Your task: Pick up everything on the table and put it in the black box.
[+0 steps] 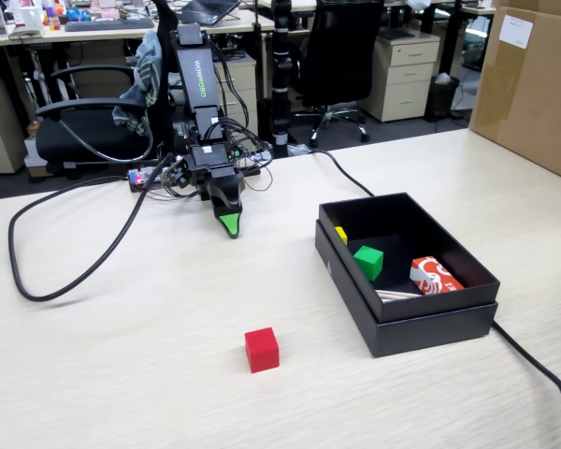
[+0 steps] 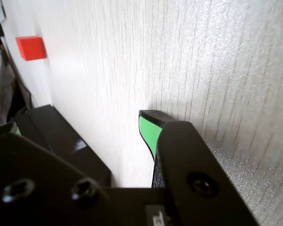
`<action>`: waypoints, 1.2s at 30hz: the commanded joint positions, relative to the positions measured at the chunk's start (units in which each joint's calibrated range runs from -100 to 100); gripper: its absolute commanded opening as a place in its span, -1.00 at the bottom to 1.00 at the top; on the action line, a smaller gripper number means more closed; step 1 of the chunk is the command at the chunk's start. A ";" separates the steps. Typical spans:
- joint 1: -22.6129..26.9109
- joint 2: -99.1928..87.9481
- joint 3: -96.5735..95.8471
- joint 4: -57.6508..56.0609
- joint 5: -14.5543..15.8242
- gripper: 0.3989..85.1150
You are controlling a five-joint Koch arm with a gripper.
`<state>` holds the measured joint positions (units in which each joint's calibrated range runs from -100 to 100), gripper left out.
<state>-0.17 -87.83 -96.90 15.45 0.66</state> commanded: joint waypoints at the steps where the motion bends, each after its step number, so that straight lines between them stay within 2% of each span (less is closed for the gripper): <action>1: -0.10 0.68 -0.57 0.58 -0.10 0.16; 36: 0.00 0.45 1.16 0.41 -0.05 0.14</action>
<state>-0.07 -87.83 -96.71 15.45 0.66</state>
